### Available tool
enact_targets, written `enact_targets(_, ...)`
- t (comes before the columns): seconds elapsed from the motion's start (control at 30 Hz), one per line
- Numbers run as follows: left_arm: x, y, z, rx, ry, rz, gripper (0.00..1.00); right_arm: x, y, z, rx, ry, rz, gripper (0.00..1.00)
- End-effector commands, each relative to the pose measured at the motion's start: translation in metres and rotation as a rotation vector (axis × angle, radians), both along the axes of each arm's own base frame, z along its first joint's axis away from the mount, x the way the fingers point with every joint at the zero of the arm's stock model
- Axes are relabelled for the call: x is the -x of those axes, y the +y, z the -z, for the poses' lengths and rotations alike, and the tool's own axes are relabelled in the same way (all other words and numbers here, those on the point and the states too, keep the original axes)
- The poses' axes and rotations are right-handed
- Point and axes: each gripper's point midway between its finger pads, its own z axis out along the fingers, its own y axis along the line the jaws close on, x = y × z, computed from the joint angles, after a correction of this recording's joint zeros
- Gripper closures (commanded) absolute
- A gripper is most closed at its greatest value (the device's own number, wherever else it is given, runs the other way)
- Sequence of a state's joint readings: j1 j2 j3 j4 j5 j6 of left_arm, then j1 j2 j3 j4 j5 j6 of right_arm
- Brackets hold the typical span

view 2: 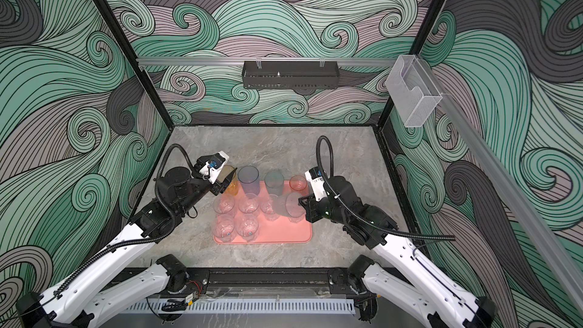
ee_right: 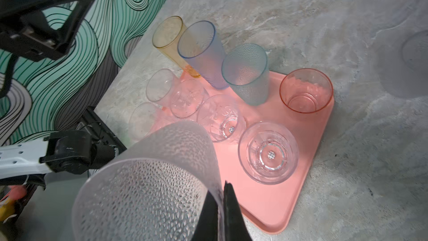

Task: Place the glasses into the tray
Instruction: Place the glass on the tray.

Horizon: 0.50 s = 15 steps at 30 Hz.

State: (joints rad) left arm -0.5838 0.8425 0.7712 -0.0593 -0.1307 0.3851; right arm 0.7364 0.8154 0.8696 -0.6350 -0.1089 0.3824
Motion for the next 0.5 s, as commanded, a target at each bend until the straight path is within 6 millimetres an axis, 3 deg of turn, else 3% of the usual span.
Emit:
enact_targets(0.0, 0.003, 0.001, 0.006, 0.026, 0.037, -0.009, 0.25, -0.005, -0.012, 0.005, 0.056, 0.004, 0.104, 1.00)
enact_targets(0.47, -0.001, 0.010, 0.024, 0.014, 0.095, -0.074, 0.25, 0.003, -0.001, 0.039, 0.228, 0.044, 0.087, 1.00)
